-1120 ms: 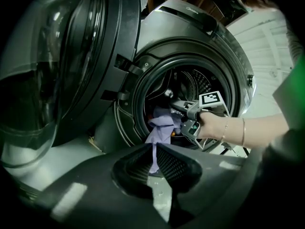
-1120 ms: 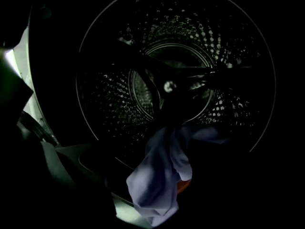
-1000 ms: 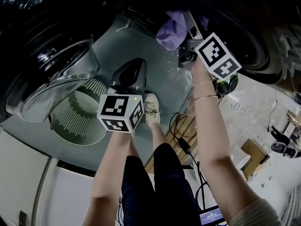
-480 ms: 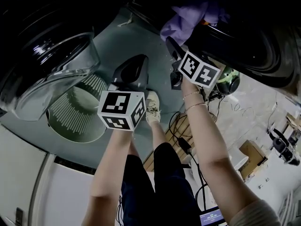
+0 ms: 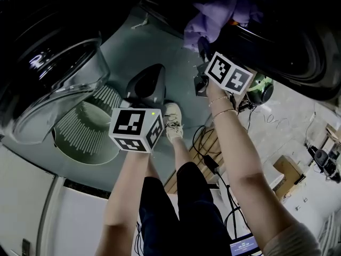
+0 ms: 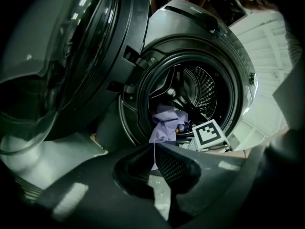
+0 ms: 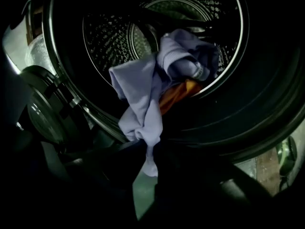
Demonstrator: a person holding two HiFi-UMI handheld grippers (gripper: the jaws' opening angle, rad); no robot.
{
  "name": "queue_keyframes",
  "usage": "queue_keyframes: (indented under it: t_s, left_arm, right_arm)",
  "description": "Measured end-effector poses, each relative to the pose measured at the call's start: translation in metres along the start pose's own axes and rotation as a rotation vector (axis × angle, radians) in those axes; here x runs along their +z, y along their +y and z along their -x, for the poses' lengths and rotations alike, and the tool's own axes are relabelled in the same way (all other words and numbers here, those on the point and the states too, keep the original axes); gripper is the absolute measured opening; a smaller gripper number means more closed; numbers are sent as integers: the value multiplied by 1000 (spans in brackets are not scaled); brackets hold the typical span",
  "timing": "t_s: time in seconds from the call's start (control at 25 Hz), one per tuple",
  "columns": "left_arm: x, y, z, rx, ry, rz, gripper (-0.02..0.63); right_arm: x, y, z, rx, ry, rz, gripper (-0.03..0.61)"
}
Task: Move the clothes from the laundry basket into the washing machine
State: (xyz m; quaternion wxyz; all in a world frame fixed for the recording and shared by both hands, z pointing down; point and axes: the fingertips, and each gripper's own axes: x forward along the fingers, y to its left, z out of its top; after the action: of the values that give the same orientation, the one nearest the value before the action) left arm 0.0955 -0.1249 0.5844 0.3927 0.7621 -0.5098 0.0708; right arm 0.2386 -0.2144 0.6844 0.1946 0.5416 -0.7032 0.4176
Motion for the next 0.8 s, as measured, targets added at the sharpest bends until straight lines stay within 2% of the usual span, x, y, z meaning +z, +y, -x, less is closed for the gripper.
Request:
queue_keyframes:
  t_s: [0.04, 0.32, 0.64, 0.8]
  left_arm:
    - [0, -2, 0, -4, 1, 5, 9]
    - [12, -13, 1, -20, -19, 10, 9]
    - [20, -15, 5, -14, -23, 25, 6]
    - [25, -17, 2, -21, -27, 24, 6]
  right_arm:
    - [7, 5, 5, 18, -26, 11, 59]
    - [87, 36, 38, 100, -255, 85, 49]
    - [190, 59, 54, 129, -508, 61, 46]
    - [224, 62, 61, 130, -617, 51, 46]
